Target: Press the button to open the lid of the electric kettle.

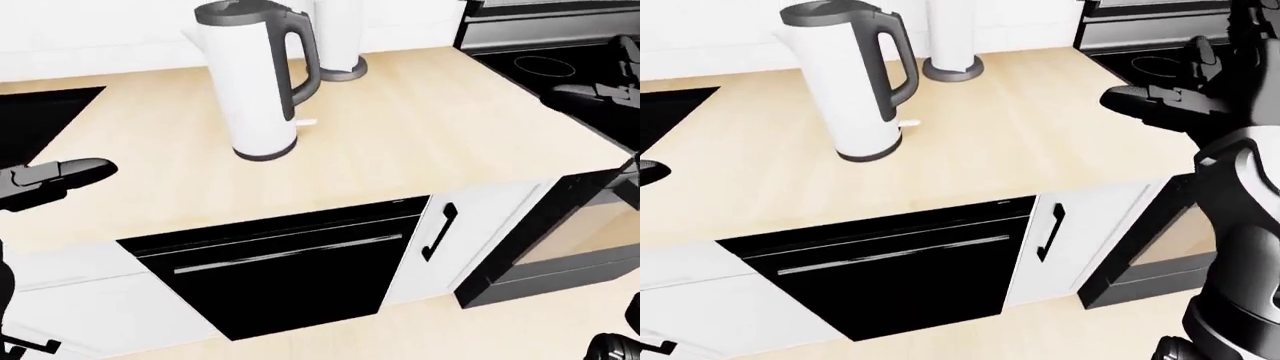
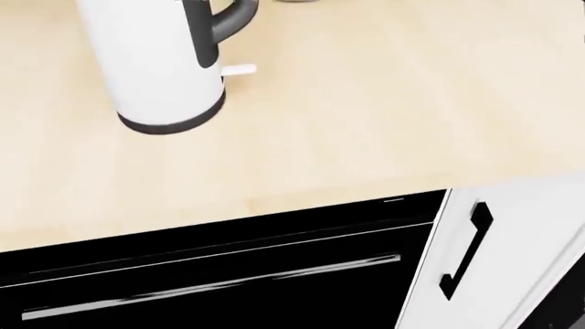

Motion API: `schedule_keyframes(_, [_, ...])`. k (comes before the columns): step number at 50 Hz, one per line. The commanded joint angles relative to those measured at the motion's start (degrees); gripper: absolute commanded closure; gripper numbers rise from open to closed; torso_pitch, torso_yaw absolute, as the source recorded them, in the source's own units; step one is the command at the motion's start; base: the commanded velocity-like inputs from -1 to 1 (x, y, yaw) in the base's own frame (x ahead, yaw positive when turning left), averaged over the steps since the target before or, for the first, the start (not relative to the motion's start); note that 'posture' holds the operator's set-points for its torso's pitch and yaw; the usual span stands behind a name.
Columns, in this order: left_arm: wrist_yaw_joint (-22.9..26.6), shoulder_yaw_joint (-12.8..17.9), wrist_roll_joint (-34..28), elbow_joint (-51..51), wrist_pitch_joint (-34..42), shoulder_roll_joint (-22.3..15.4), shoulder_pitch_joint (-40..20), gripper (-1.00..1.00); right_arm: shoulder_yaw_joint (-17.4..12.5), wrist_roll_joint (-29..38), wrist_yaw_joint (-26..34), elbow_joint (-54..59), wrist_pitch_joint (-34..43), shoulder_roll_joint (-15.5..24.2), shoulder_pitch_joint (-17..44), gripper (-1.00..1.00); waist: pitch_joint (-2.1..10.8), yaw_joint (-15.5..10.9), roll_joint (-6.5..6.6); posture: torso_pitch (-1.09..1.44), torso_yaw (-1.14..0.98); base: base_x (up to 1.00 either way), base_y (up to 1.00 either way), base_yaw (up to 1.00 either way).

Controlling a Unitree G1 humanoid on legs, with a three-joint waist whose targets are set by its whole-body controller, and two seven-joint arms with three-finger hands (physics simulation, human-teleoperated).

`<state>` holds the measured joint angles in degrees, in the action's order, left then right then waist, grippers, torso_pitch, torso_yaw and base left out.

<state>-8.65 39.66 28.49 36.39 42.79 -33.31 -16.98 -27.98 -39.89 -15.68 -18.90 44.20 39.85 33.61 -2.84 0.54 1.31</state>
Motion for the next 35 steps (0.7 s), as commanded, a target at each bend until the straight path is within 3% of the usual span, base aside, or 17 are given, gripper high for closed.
schedule_keyframes(1, [-0.2,0.8,-0.4,0.7,-1.4,-1.1,-0.8,-1.0,-0.3,0.0,0.5,-1.3,-1.7,0.7,1.2,-1.0,0.88,-0.1,0.12,0.0,0.0,0.04,0.2,0.0])
schedule_keyframes(2, [-0.2,0.8,-0.4,0.7,-1.4,-1.1,-0.8,-1.0,-0.3,0.1,0.5,-1.3,-1.7,0.7,1.2,-1.0,1.28,0.1,1.8,0.0,0.0,0.04,0.19,0.0])
schedule_keyframes(3, [-0.2,0.9,-0.3,0.7,-1.2,-1.1,-0.9,-1.0,-0.3,0.1,0.5,-1.3,-1.7,0.7,1.2,-1.0,1.96,0.0,4.33,0.0,0.0,0.03,0.17,0.0])
schedule_keyframes(4, [-0.2,0.9,-0.3,0.8,-1.2,-1.2,-1.0,-1.0,-0.3,0.1,0.5,-1.4,-1.6,0.7,1.2,-1.0,1.53,-0.5,2.13,0.0,0.0,0.04,0.18,0.0])
schedule_keyframes(5, [-0.2,0.8,-0.3,0.8,-1.2,-1.2,-0.9,-1.0,-0.3,0.1,0.5,-1.4,-1.6,0.8,1.3,-1.0,1.22,-0.3,2.78,0.0,0.0,0.04,0.18,0.0])
schedule_keyframes(8, [-0.2,0.7,-0.4,0.6,-1.4,-1.1,-0.9,-1.0,-0.3,0.2,0.6,-1.3,-1.7,0.7,1.2,-1.0,1.74,-0.6,1.22,0.0,0.0,0.03,0.17,0.0])
schedule_keyframes(14, [-0.2,0.7,-0.5,0.7,-1.3,-1.1,-1.0,-1.0,-0.4,0.5,0.9,-1.4,-1.8,0.8,1.2,-1.0,1.14,-0.6,-1.34,0.0,0.0,0.04,0.1,0.0])
schedule_keyframes(16, [-0.2,0.7,-0.5,0.7,-1.2,-1.2,-1.0,-1.0,-0.3,0.6,1.0,-1.4,-1.9,0.8,1.2,-1.0,1.22,-0.7,-2.6,0.0,0.0,0.04,0.04,0.0])
schedule_keyframes(18, [-0.2,0.9,-0.4,0.7,-1.1,-1.3,-1.1,-1.0,-0.3,0.7,1.1,-1.4,-2.0,0.7,1.2,-1.0,1.67,-0.8,-5.2,0.0,0.0,0.05,0.04,0.0])
schedule_keyframes(19, [-0.2,0.9,-0.4,0.7,-1.1,-1.3,-1.1,-1.0,-0.3,0.8,1.2,-1.5,-2.0,0.7,1.1,-1.0,1.1,-0.6,-3.8,0.0,0.0,0.07,0.01,0.0])
schedule_keyframes(22, [-0.2,0.9,-0.3,0.7,-1.1,-1.3,-1.1,-1.0,-0.3,0.9,1.3,-1.4,-2.0,0.7,1.2,-1.0,0.86,-0.5,-3.55,0.0,0.0,0.08,0.0,0.0])
schedule_keyframes(27, [-0.3,1.0,-0.2,0.9,-0.9,-1.4,-1.2,-1.0,-0.3,1.0,1.5,-1.5,-2.0,0.6,1.2,-1.0,0.45,-0.5,-0.95,0.0,0.0,0.09,0.0,0.0])
schedule_keyframes(29, [-0.3,1.0,-0.1,0.8,-0.9,-1.5,-1.2,-1.0,-0.3,0.9,1.5,-1.6,-1.8,0.7,1.3,-1.0,0.22,-0.2,1.33,0.0,0.0,0.15,0.0,0.0])
schedule_keyframes(30, [-0.3,1.1,-0.1,0.8,-0.9,-1.5,-1.2,-1.0,-0.3,0.9,1.5,-1.6,-1.8,0.7,1.3,-1.0,0.89,-0.1,3.4,0.0,0.0,0.14,0.01,0.0])
schedule_keyframes(31, [-0.3,1.1,0.0,0.8,-1.0,-1.5,-1.2,-1.0,-0.3,1.0,1.5,-1.5,-1.9,0.7,1.3,-1.0,0.91,-0.3,2.41,0.0,0.0,0.16,0.0,0.0])
schedule_keyframes(33, [-0.3,1.2,0.0,0.7,-1.0,-1.6,-1.2,-1.0,-0.3,1.0,1.5,-1.6,-1.8,0.7,1.3,-1.0,0.24,-0.4,2.57,0.0,0.0,0.15,0.0,0.0])
schedule_keyframes(35, [-0.3,1.2,0.0,0.8,-0.9,-1.6,-1.1,-1.0,-0.3,1.0,1.5,-1.7,-1.8,0.7,1.3,-1.0,0.81,-0.7,1.66,0.0,0.0,0.16,0.0,0.0])
